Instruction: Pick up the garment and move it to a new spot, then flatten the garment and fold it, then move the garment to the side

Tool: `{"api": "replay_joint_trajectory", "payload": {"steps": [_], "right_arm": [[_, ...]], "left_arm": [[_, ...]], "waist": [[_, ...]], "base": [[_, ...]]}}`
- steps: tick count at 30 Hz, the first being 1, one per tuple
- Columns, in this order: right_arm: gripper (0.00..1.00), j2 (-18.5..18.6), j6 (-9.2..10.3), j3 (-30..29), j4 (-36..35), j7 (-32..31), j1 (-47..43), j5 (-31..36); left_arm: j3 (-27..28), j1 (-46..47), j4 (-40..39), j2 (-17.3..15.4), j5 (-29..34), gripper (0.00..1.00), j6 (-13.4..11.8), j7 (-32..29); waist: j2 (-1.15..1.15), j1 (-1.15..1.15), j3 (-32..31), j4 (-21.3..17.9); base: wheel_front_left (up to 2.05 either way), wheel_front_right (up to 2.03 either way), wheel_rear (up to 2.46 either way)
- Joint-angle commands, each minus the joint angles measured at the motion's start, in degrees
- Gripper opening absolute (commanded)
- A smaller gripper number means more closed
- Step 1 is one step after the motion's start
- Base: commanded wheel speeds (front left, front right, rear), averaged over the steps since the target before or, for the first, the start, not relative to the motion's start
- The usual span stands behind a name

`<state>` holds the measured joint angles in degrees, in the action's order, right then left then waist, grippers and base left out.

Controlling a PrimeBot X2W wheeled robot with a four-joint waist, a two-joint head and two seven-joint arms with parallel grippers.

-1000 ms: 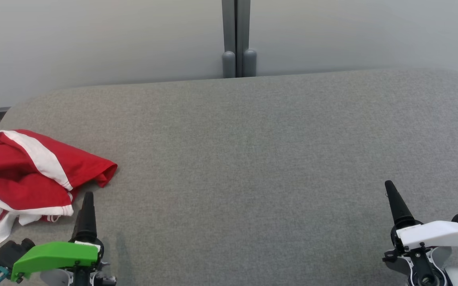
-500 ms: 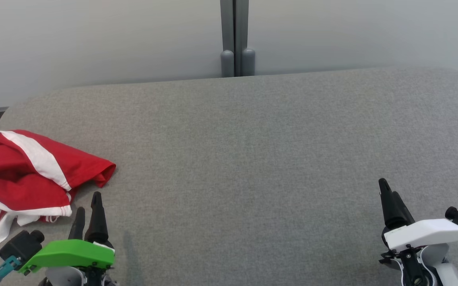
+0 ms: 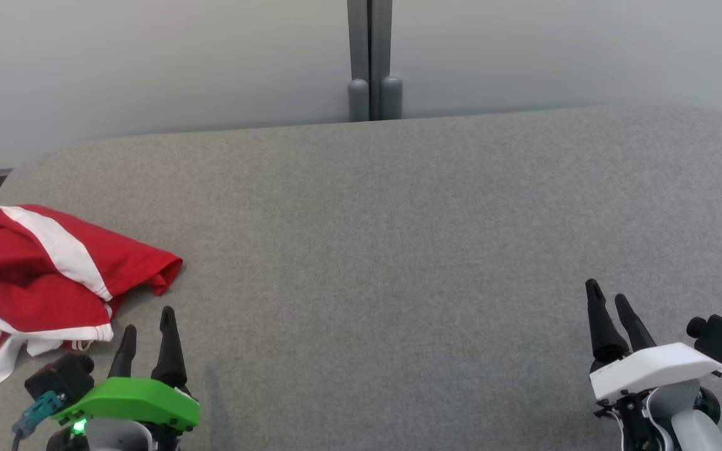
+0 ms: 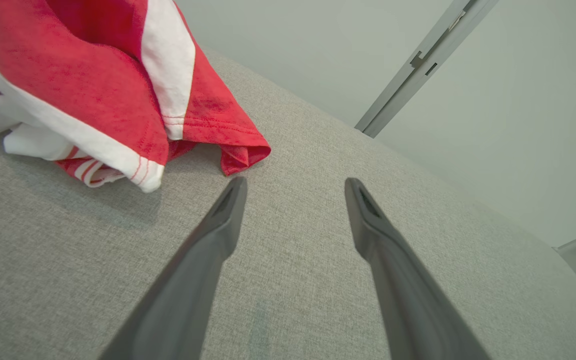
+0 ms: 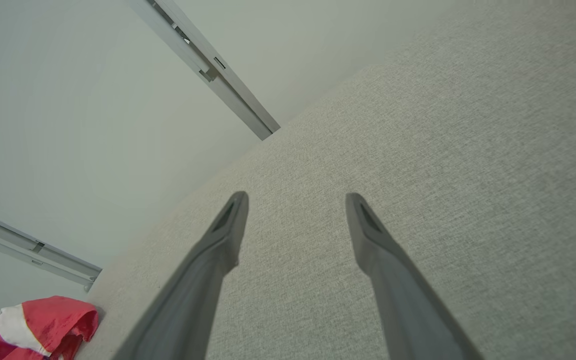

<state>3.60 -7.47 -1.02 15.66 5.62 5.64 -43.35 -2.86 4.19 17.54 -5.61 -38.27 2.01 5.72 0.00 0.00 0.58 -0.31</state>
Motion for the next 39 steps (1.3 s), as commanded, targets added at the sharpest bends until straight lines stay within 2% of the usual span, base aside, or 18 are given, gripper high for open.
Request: {"api": "replay_joint_trajectory", "payload": {"steps": [1, 15, 24, 39], "right_arm": [[1.00, 0.38, -0.02, 0.17, -0.44, 0.68, 0.96, 1.87], [1.00, -0.07, -0.02, -0.10, -2.75, 2.89, 1.34, 11.63], [1.00, -0.29, -0.03, 1.26, -1.36, 4.21, 0.76, 17.78], [1.00, -0.64, -0.02, 0.67, -2.06, 6.21, -0.06, 25.25]], "left_arm": [[-0.37, 1.41, -0.70, -0.76, 1.88, 1.00, -0.37, 0.61], [-4.41, 1.77, -3.49, -3.01, 11.14, 1.00, -3.38, 2.80], [-5.66, 1.29, -3.39, -3.03, 15.33, 1.00, -4.69, 4.14], [-3.87, 0.06, -2.64, -1.19, 21.11, 1.00, -3.93, 6.12]], "waist": [[0.00, 0.00, 0.03, -0.03], [0.00, 0.00, 0.37, -0.20], [0.00, 0.00, 0.43, -0.29], [0.00, 0.00, 0.10, -0.39]], "base": [[0.00, 0.00, 0.00], [0.00, 0.00, 0.00], [0.00, 0.00, 0.00], [0.00, 0.00, 0.00]]}}
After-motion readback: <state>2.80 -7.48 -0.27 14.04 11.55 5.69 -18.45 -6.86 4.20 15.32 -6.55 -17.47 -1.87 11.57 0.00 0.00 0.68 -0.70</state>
